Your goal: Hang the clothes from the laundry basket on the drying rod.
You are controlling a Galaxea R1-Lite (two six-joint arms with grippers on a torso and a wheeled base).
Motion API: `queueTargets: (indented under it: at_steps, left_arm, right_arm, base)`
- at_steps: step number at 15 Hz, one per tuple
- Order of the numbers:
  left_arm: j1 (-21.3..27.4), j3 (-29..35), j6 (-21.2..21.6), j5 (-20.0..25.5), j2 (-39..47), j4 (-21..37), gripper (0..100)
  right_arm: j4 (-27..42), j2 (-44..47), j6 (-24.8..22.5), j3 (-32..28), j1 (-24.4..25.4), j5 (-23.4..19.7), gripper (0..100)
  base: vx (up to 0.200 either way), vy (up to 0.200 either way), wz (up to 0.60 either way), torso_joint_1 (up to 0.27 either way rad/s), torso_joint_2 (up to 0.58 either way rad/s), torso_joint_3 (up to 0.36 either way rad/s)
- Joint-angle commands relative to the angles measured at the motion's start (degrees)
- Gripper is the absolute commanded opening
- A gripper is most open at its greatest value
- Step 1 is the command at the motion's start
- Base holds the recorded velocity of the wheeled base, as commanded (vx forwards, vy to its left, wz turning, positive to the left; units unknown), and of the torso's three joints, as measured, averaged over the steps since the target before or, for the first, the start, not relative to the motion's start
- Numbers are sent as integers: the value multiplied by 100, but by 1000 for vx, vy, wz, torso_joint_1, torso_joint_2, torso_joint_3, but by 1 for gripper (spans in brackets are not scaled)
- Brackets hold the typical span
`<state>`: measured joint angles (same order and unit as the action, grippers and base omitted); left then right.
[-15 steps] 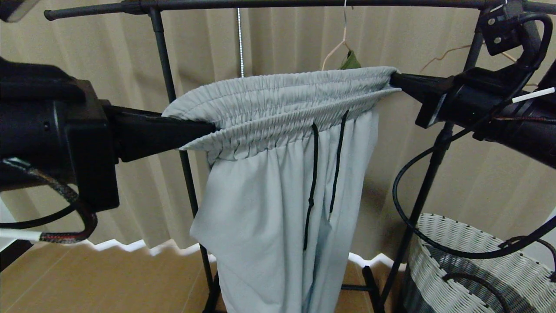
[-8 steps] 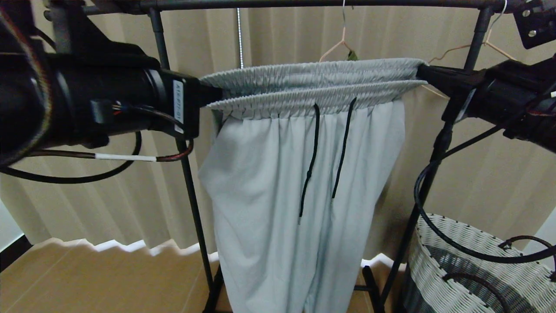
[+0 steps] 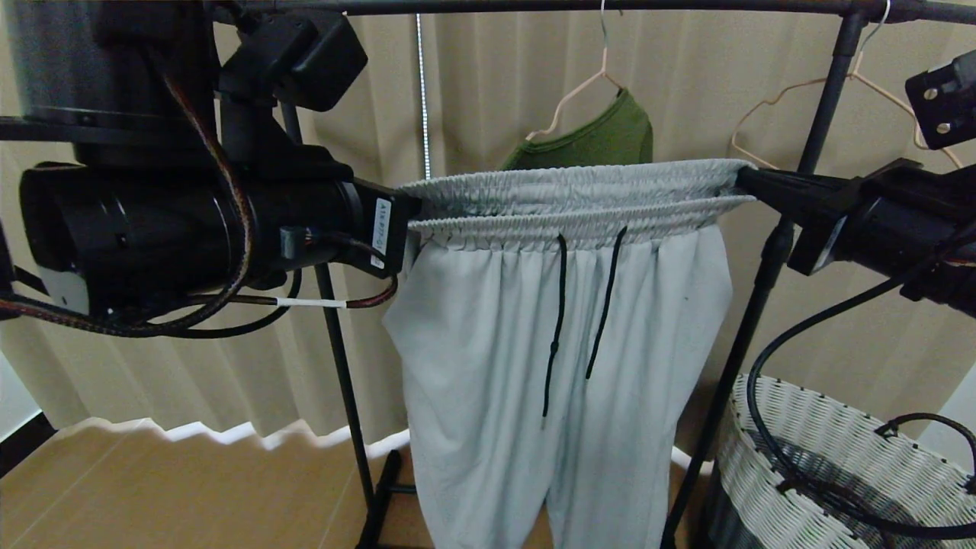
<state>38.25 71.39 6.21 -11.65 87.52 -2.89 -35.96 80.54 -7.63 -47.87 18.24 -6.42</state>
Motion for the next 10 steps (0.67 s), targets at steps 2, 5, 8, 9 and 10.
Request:
queueTargets:
  at_steps: [2, 5, 8, 9, 10]
  left_arm:
    - [7, -143, 12, -4, -15, -10, 0]
    - [7, -143, 12, -4, -33, -10, 0]
    - [24, -152, 21, -4, -50, -168, 0]
    - [24, -160, 21, -4, -42, -168, 0]
    - [24, -160, 21, -12, -33, -168, 0]
  right_arm:
    - [-7, -30, -2, 235, 154, 1, 0]
    - [1, -30, -10, 208, 198, 1, 0]
    - [19, -21, -10, 243, 198, -8, 0]
    - [10, -21, -2, 261, 198, -8, 100]
    - [1, -21, 7, 296, 215, -26, 100]
  base:
    - [0, 0, 0, 0, 0, 0]
    - [0, 0, 0, 0, 0, 0]
    - [0, 0, 0, 0, 0, 0]
    - [0, 0, 0, 0, 0, 0]
    - [0, 0, 0, 0, 0, 0]
